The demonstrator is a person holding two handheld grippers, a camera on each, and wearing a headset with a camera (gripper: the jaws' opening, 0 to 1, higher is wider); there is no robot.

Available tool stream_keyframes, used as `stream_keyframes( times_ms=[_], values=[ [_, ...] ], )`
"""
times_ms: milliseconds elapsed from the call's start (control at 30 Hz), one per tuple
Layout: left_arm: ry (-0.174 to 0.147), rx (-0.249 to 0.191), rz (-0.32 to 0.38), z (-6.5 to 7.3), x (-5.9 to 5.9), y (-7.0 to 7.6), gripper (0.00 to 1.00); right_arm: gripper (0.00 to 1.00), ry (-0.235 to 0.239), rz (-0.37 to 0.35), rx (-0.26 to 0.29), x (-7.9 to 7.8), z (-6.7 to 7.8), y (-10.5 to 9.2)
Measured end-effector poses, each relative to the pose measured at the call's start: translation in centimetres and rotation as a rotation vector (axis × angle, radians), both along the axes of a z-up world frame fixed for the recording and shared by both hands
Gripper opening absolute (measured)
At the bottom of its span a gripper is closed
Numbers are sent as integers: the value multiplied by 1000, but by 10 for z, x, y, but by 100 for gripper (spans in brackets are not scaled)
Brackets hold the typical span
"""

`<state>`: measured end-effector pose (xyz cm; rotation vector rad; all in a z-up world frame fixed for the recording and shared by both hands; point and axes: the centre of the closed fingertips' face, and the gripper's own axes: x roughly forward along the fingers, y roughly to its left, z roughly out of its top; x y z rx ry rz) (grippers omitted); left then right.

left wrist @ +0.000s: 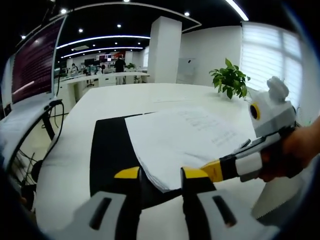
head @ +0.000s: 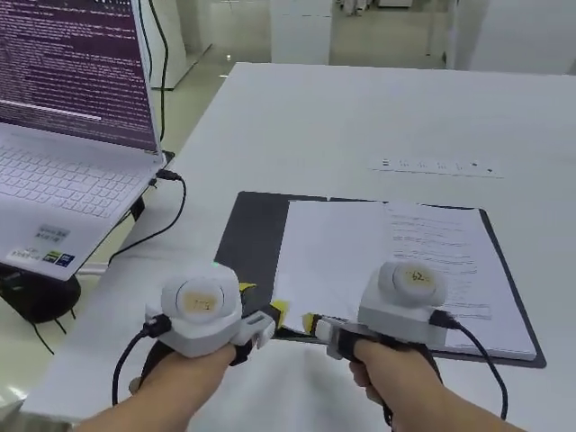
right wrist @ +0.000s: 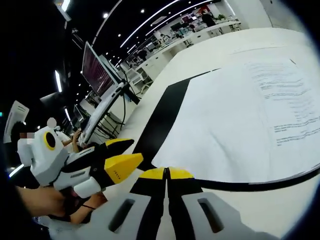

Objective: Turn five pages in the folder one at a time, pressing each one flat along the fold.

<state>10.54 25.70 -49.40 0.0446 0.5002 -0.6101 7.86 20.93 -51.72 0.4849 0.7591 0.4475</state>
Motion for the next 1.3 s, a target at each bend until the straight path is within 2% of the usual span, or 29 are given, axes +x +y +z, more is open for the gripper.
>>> stream_keyframes(
  times_ms=[100,233,400,433,533,633,700,800,867,1000,1300],
  values=[
    [8,25,-26,-8,4,-15,30,0,-13,-59,21,7,6,-24],
    [22,66,-39,-22,10,-29,30,0,-54,-121,23,18,13,-54],
    [42,113,-10,-42,16,-31,30,0,-122,-168,16,33,21,-83],
    [42,119,-3,-45,17,-31,29,0,-147,-173,5,37,23,-90],
    [33,137,26,-51,18,-28,29,0,-176,-175,-10,43,24,-100],
    [48,138,40,-56,15,-26,29,0,-193,-183,-22,52,22,-112],
    [52,150,41,-62,12,-25,29,0,-192,-190,-26,56,20,-117],
    [38,117,71,-62,11,-21,30,0,-201,-194,-27,63,18,-121],
    [19,115,70,-62,11,-22,30,0,-207,-187,-28,69,16,-121],
    [0,93,82,-61,11,-21,30,0,-213,-177,-35,80,12,-123],
    [-22,72,76,-62,12,-20,30,0,-218,-169,-56,104,1,-125]
  ],
)
